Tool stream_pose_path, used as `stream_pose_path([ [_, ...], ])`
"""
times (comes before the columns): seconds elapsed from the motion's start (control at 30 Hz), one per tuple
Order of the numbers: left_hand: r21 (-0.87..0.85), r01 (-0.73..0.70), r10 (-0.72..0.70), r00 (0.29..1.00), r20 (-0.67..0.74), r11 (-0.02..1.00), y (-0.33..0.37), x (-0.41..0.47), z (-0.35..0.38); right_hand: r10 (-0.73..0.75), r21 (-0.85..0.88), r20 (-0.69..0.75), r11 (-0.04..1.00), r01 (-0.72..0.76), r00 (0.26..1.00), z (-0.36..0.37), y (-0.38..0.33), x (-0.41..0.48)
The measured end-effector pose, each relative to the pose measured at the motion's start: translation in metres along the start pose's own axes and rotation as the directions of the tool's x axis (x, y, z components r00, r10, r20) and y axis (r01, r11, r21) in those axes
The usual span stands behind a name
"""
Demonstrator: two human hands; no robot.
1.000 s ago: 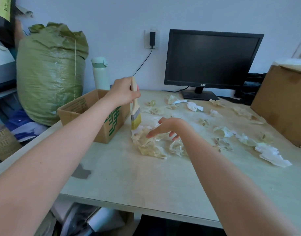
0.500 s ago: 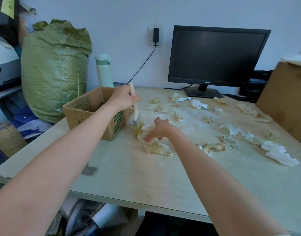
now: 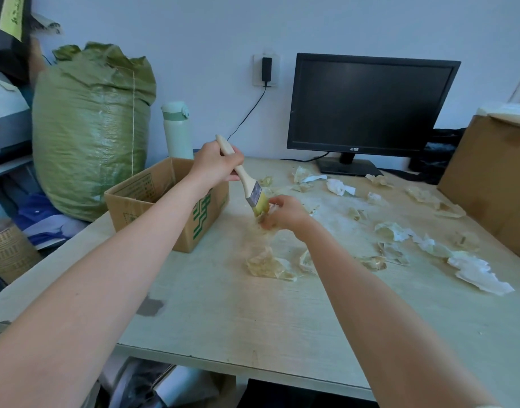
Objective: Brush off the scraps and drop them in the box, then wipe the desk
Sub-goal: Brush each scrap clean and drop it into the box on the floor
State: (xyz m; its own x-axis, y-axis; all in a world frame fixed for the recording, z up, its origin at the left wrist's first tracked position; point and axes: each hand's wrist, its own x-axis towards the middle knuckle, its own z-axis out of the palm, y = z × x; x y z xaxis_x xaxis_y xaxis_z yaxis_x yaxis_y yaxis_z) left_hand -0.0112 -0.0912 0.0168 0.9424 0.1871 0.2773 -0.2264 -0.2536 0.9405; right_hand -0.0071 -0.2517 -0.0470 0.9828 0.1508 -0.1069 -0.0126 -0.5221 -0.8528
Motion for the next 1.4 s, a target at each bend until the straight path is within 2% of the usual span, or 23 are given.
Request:
stream_pose_path([
  [0.27,-0.111,-0.027,0.028,0.999,0.014,0.993,0.022,0.004,0.037,0.010,0.032,-0.128,0.999,-0.006,0.992,-0.046,0.007,-0.012],
  [0.5,-0.221,-0.036,0.065,0.990,0.128,0.975,0.047,-0.009,0.110,0.084,0.039,-0.289,0.996,-0.076,0.954,-0.117,0.037,-0.048],
  [0.67,-0.293,-0.014,0.096,0.959,0.265,0.956,0.065,-0.034,0.170,0.150,0.056,-0.388,0.989,-0.139,0.909,-0.164,0.071,-0.094],
  [0.87,-0.335,0.043,0.126,0.874,0.468,0.941,0.084,-0.086,0.247,0.267,0.170,-0.513,0.963,-0.208,0.816,-0.211,0.122,-0.174],
  [1.0,-0.360,0.070,0.167,0.792,0.587,0.930,0.100,-0.133,0.298,0.347,0.212,-0.590,0.938,-0.275,0.729,-0.238,0.156,-0.229],
  [1.2,-0.393,0.147,0.182,0.706,0.685,0.908,0.114,-0.205,0.361,0.468,0.303,-0.652,0.882,-0.360,0.597,-0.269,0.203,-0.307],
  [1.4,-0.343,0.132,0.221,0.545,0.809,0.930,0.126,-0.283,0.406,0.529,0.408,-0.695,0.848,-0.338,0.488,-0.270,0.251,-0.386],
])
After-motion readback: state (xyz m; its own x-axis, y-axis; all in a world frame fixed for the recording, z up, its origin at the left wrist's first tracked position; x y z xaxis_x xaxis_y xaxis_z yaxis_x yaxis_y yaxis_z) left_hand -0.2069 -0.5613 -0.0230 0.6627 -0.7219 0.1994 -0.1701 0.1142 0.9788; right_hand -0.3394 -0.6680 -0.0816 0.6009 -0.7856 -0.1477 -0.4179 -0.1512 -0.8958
